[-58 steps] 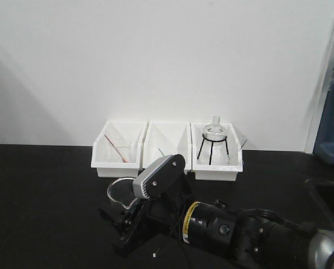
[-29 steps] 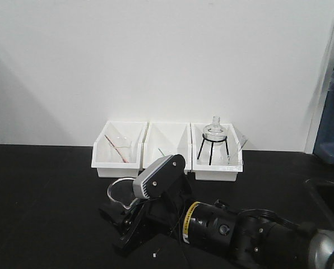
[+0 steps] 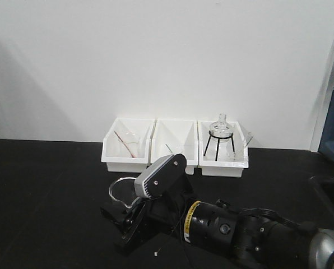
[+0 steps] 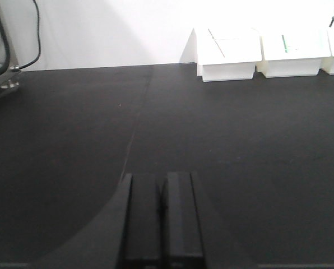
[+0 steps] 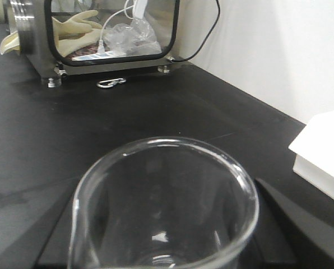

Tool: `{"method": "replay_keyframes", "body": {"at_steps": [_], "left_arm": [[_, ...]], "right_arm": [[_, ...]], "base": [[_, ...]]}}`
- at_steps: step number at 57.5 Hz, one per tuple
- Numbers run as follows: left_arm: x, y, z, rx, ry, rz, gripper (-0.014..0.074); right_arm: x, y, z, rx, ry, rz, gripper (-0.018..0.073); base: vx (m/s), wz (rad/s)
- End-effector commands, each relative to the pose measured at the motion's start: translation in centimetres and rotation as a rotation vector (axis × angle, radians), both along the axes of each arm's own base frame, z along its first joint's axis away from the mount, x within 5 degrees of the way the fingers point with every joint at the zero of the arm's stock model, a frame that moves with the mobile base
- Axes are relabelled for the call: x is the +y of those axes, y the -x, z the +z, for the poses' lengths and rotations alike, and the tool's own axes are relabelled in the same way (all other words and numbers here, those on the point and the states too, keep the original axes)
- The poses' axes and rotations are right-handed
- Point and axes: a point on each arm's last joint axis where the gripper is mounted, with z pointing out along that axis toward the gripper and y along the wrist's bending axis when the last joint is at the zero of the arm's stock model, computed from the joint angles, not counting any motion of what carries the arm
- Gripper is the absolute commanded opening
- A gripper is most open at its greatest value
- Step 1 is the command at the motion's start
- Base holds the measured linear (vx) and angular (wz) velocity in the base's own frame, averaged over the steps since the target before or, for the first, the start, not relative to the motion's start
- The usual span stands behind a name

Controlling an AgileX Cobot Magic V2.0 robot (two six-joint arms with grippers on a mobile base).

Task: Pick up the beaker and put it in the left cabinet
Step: 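Hold the beaker in the right gripper while the base turns away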

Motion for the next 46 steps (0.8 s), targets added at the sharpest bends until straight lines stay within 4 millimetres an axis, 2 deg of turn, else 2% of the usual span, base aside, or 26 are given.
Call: {"method": "replay_keyframes", "body": {"at_steps": [1,19,46], "left_arm": [[-0.14,0.10,1.15,-0.108,0.014,-0.016,0.0004],[-0.14,0.10,1.15,-0.108,0.014,-0.016,0.0004],[-0.14,0.10,1.15,-0.108,0.014,-0.016,0.0004]], "right_arm": [[-0.19,0.57,3.48,-0.081,-0.109,0.026,0.0019],[-0.19,0.57,3.48,-0.081,-0.109,0.026,0.0019],[-0.19,0.57,3.48,-0.081,-0.109,0.026,0.0019]], "base": [[-0.10,0.13],[-0.12,0.29],[-0.15,0.57]]}}
